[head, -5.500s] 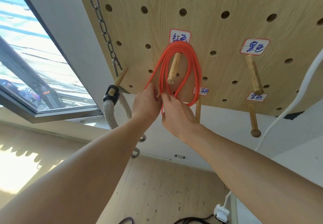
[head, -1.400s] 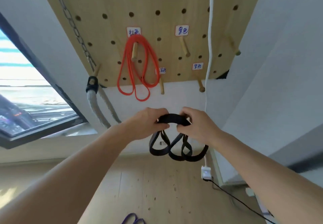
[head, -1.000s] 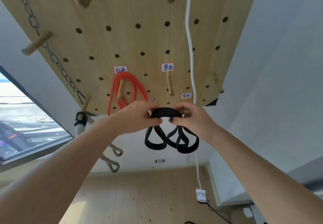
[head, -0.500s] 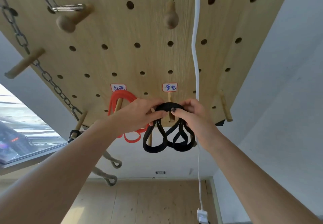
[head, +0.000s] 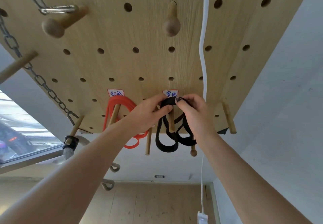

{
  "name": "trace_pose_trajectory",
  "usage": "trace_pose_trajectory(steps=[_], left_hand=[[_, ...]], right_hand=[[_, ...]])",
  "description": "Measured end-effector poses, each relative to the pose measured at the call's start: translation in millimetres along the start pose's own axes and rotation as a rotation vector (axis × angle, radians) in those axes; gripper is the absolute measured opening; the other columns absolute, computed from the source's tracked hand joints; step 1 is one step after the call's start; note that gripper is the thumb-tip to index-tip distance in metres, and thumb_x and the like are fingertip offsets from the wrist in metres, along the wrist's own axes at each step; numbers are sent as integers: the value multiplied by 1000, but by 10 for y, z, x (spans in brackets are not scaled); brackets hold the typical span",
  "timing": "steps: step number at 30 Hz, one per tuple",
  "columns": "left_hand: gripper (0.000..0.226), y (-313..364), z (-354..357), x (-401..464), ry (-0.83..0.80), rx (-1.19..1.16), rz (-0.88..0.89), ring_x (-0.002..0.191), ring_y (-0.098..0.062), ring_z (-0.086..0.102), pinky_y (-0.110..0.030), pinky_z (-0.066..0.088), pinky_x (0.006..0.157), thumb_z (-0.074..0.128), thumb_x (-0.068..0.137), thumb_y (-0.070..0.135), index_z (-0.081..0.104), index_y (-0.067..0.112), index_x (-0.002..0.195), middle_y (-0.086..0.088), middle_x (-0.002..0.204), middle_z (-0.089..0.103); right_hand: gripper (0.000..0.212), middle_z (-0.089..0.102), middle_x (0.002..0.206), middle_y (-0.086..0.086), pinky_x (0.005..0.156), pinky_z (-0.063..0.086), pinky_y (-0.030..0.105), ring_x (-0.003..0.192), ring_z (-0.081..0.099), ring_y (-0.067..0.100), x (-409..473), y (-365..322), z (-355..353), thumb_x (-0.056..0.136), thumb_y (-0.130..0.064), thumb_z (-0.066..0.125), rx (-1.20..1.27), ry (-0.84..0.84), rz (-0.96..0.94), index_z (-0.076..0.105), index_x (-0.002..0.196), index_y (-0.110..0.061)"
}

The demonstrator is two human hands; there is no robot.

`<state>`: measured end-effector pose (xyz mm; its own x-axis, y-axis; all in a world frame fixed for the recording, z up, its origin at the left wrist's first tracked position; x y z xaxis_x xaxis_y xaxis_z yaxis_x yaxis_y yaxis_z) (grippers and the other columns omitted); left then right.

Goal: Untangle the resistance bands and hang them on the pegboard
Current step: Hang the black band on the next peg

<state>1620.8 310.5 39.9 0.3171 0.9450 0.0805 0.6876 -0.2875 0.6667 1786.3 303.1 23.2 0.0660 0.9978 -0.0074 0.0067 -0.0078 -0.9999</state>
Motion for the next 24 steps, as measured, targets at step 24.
trace_pose_trajectory(steps=[24], left_hand=[[29,39,224,-84,384,681,238,47,-21,42,-31,41,32,64,93,8,54,16,120,-9,105,51]], right_hand=[[13,74,93,-13,77,53,14,89,68,3,124,249,21,98,-31,67,-152,-17,-184,73,107,-23]])
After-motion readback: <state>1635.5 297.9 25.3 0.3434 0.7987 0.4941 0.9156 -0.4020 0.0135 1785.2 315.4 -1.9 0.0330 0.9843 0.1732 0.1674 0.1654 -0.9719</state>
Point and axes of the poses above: each hand's wrist, its own x-axis towards the middle knuckle, its own z-axis out of the palm, y = z × x, the point moved 3 cm from there along x, towards the middle knuckle
